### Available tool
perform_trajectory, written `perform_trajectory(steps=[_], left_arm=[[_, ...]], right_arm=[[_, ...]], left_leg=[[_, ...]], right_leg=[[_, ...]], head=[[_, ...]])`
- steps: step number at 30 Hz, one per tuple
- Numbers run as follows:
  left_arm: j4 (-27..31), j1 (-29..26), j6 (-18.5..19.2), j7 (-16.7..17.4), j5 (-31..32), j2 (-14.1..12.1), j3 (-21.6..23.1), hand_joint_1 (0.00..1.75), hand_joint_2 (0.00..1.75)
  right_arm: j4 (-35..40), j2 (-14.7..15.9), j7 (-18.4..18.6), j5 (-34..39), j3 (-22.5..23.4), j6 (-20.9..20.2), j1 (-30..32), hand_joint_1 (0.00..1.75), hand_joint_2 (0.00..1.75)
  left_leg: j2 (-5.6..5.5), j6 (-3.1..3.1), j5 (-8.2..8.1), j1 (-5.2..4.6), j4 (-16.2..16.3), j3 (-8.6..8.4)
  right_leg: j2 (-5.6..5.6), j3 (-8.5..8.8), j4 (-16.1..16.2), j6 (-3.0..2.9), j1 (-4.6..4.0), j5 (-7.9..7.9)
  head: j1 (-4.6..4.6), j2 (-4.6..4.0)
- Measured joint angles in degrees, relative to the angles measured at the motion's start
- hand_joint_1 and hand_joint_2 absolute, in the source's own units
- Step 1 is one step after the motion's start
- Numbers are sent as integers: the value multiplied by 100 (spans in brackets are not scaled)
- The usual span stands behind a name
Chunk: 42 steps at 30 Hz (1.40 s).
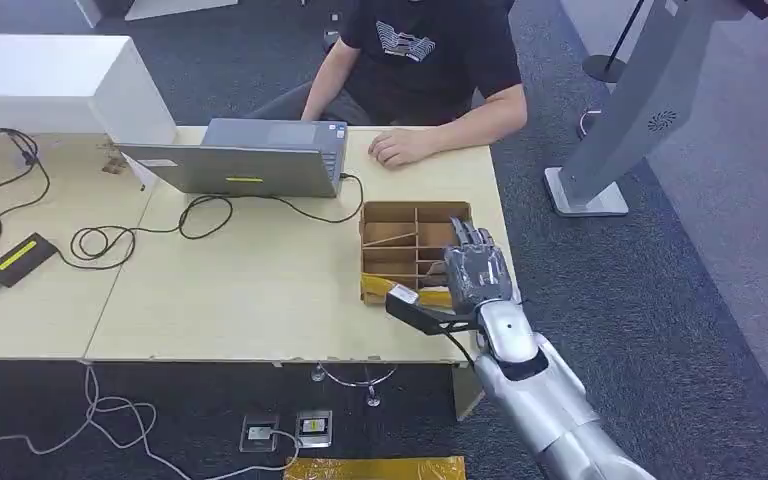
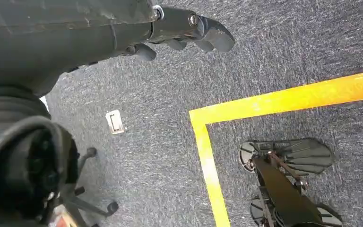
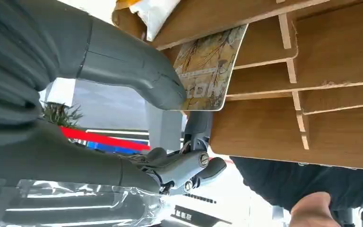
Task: Pass the card to the sensor for recognition and then transmit it.
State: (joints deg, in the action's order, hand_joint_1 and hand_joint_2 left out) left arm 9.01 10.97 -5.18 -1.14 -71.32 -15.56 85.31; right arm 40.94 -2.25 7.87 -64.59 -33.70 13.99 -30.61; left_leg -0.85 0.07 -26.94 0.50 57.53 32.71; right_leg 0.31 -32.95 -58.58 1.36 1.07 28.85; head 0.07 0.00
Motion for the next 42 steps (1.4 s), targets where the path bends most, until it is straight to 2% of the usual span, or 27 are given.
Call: perform_trajectory(steps=[14,17,20,24,25,26,28,42], left_arm=[[0,1,0,-37,4,7,98,0,0],[0,1,-2,-44,0,9,98,0,0],[0,1,-2,-55,-9,11,101,0,0],[0,2,-2,-61,-26,15,105,0,0],[0,1,-2,-63,-28,18,105,0,0],[0,1,-2,-66,-28,20,105,0,0],[0,2,-2,-70,-28,24,105,0,0],[0,2,-2,-109,-28,31,109,0,0]], right_arm=[[-2,-20,-57,72,35,214,179,175,175],[-9,-48,-79,63,35,295,184,164,175],[-99,-103,-118,66,35,413,181,168,175],[-295,-184,-166,85,35,540,162,162,175],[-315,-195,-168,90,35,566,159,168,175],[-339,-208,-181,94,35,579,157,159,175],[-358,-219,-201,98,35,599,153,157,175],[-536,-306,-260,136,35,699,119,154,175]], left_leg=[[3,0,0,0,0,-1],[3,-1,-1,1,-1,-1],[4,-1,-1,2,-1,-1],[5,-3,-2,3,-1,-1],[5,-3,-2,3,-1,-1],[5,-3,-2,3,-1,-2],[5,-3,-2,3,-1,-2],[5,-3,-2,5,-1,-2]], right_leg=[[9,0,0,0,0,0],[9,0,0,0,0,0],[9,1,0,0,-1,0],[11,0,0,0,-2,0],[11,0,0,0,-2,0],[11,0,0,0,-2,0],[11,1,0,0,-2,0],[11,1,0,0,-3,0]], head=[[0,0],[0,0],[2,0],[0,0],[2,0],[0,0],[0,0],[2,0]])
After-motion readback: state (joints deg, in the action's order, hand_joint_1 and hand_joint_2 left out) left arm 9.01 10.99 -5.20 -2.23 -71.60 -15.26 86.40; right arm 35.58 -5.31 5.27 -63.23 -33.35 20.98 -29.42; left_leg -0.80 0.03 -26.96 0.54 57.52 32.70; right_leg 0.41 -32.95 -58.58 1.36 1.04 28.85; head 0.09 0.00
